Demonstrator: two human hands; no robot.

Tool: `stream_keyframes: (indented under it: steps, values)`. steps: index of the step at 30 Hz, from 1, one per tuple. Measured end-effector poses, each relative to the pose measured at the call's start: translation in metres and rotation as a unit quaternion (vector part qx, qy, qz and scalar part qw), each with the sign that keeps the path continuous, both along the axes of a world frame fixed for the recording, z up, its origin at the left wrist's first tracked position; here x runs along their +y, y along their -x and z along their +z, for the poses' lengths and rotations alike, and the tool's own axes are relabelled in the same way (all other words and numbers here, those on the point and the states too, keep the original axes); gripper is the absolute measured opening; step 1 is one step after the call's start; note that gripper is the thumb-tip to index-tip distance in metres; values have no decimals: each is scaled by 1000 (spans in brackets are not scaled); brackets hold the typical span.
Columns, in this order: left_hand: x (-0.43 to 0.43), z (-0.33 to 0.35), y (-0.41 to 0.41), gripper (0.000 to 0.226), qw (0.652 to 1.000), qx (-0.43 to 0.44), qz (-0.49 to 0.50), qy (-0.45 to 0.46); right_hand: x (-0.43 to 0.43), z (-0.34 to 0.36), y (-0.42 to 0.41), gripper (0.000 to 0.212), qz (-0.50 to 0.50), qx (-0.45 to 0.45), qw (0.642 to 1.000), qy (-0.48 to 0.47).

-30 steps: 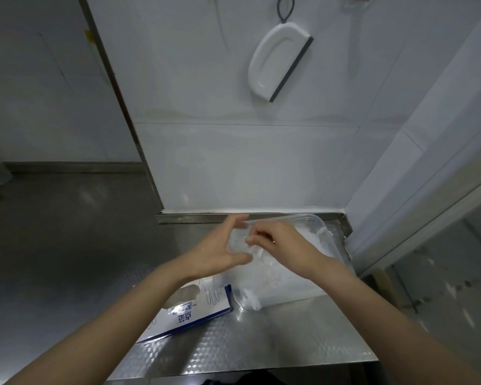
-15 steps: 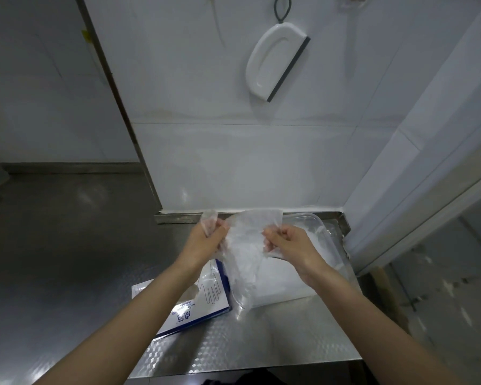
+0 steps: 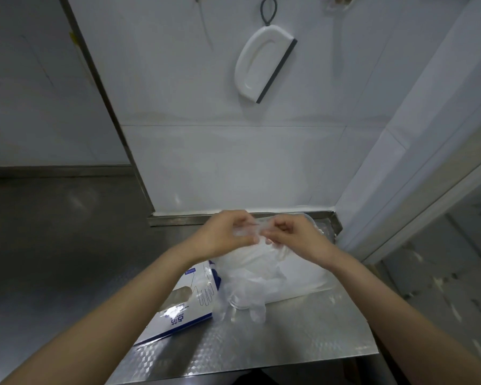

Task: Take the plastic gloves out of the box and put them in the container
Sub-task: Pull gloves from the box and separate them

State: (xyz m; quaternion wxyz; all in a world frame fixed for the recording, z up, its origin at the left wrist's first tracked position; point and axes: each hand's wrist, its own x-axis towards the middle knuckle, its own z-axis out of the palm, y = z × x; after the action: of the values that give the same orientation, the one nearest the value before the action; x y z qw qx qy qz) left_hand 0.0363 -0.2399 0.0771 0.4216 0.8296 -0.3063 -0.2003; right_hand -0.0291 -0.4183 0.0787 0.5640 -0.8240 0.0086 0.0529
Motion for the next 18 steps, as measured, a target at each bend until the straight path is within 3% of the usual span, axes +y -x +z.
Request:
stream_keyframes:
  steps: [1, 3, 6, 10, 14, 18]
  values:
    - [-5, 3, -2, 10, 1000, 14, 11, 23, -1, 2, 2, 6, -13, 8, 998, -55]
    - [-9, 2, -9, 15, 997, 24, 52, 56, -5, 2, 8, 20, -27, 38, 989, -137]
    - [-12, 0, -13, 21, 991, 46, 94, 88, -1, -11, 18, 25, -7, 93, 988, -127]
    - [-10, -12, -19, 16, 986, 71, 131, 74, 1, -26, 13, 13, -122, 76, 976, -166]
    - [-8, -20, -30, 30, 980, 50, 188, 50, -23, -32, 6, 6, -160, 72, 982, -75]
    - [-17, -11, -39, 25, 977, 19, 207, 54, -45, -28, -7, 24, -191, 16, 981, 2]
